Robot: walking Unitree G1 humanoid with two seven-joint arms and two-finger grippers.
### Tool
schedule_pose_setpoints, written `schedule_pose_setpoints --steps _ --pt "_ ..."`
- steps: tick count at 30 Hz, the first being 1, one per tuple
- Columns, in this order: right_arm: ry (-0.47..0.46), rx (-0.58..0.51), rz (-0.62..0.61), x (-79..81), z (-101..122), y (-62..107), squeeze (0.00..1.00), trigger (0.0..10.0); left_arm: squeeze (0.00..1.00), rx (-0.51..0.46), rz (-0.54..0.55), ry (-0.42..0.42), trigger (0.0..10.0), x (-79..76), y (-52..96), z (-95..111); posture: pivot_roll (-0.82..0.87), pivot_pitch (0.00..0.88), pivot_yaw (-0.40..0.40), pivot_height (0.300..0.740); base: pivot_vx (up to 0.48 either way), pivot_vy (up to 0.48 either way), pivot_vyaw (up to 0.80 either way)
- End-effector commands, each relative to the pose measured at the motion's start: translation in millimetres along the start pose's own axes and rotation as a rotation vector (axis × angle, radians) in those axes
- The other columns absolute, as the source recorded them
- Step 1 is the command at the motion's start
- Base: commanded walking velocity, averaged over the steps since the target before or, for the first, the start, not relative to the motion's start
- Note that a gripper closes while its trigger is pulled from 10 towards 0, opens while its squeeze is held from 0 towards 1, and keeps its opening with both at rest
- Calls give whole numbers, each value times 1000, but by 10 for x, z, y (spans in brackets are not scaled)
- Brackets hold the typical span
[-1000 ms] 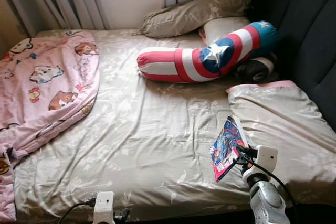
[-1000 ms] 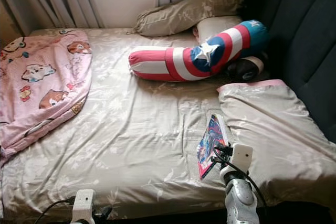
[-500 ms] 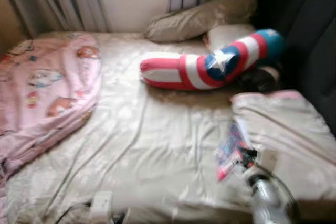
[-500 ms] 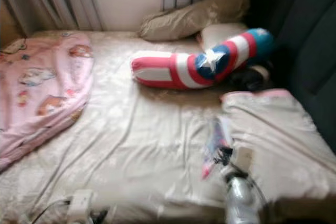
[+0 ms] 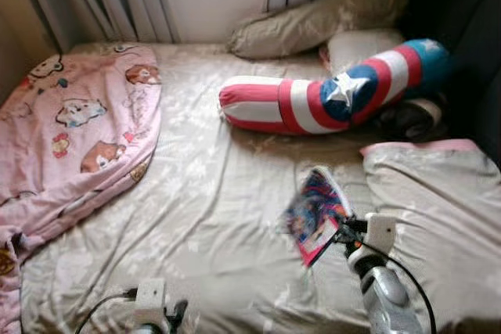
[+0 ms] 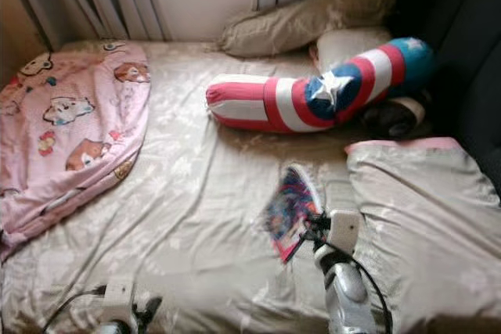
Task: Clean up the room
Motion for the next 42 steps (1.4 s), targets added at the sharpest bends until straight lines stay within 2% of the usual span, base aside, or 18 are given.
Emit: schedule_pose_setpoints --steps 1,2,4,7,10,11,14,17,21,25,34,37,42 --pt "-15 -81 13 3 201 -45 0 10000 0 -65 -7 25 10000 -20 -23 137 6 68 -10 740 0 0 0" --pt "-26 -99 43 52 238 -56 0 10000 0 -132 -31 39 10000 -92 -55 294 8 69 -10 740 0 0 0" --pt "-27 -106 55 70 251 -58 0 10000 0 -165 -44 46 10000 -130 -66 371 8 69 -9 740 0 0 0" --pt "-21 -107 33 50 254 -61 0 10000 0 -249 -96 59 10000 -270 -85 559 11 68 -7 740 0 0 0" --pt "-16 -88 -79 -76 242 -73 0 10000 0 -313 -123 88 10000 -337 -73 685 10 66 -3 740 0 0 0" --pt "-53 -85 -123 -135 235 -73 0 10000 0 -334 -134 82 10000 -357 -58 717 12 66 0 740 0 0 0" --pt "-66 -72 -119 -131 207 -72 0 10000 0 -330 -144 72 10000 -363 -37 668 15 63 3 740 0 0 0" --pt "-6 -18 -67 -39 137 -87 0 10000 0 -320 -150 60 10000 -364 -19 610 7 64 5 740 0 0 0" --pt "-32 -31 -72 -61 148 -74 0 10000 0 -316 -162 49 10000 -373 -7 590 10 50 4 715 0 0 0" --pt "-56 -61 -80 -76 175 -72 0 10000 0 -315 -206 5 10000 -481 -3 590 8 33 8 685 0 0 0" --pt "-47 -48 -74 -61 148 -76 0 10000 0 -323 -209 8 10000 -501 -13 621 11 13 9 685 0 0 0" --pt "-41 -10 -72 -57 99 -90 0 10000 0 -326 -211 10 10000 -501 -9 626 14 11 10 685 0 0 0" --pt "-53 -52 -64 -38 146 -88 0 10000 0 -325 -208 12 10000 -497 -10 626 13 17 11 666 0 0 0"
Point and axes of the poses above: a point about 5 cm out from each wrist's last joint towards the gripper, its own y axis pointing back from the gripper into the wrist, its own z axis along the axis of the wrist's last joint, x = y × z, the point moved 4 cm from there along -y, pointing out of the wrist towards the gripper, and after that the axes turned 15 degrees about y, right-handed, at the moved point
